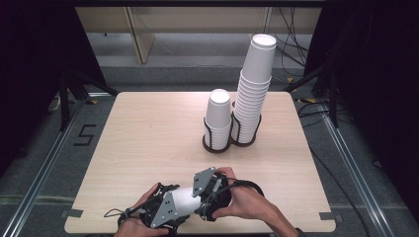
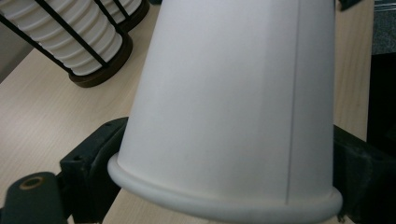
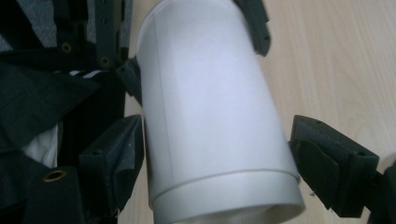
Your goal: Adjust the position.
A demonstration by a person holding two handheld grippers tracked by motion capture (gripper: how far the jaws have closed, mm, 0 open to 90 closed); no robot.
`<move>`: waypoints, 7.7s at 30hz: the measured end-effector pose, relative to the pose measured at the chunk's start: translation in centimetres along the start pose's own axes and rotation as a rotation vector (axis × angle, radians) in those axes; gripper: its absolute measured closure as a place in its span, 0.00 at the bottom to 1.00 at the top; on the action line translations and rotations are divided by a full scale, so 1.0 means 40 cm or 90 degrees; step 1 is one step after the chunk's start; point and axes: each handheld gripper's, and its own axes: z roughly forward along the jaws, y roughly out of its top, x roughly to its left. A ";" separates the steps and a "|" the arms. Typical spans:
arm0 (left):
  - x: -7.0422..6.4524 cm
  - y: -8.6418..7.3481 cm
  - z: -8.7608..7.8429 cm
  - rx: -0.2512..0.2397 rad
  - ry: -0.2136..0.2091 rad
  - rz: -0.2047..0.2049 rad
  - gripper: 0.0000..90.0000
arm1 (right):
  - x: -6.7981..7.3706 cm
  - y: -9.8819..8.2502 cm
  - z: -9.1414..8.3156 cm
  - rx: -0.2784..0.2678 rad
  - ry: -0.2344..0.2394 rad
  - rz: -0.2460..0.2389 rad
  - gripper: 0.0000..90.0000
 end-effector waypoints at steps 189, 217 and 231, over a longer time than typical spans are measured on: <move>0.032 -0.019 -0.015 -0.365 -0.051 -0.401 0.12 | -0.040 -0.100 0.074 -0.279 0.090 0.100 0.26; 0.100 -0.079 -0.063 -0.277 0.165 -0.416 0.16 | -0.094 -0.237 0.028 -0.228 -0.024 0.211 0.20; 0.124 -0.108 -0.069 -0.224 0.243 -0.444 0.16 | -0.090 -0.277 0.021 -0.205 -0.056 0.237 0.20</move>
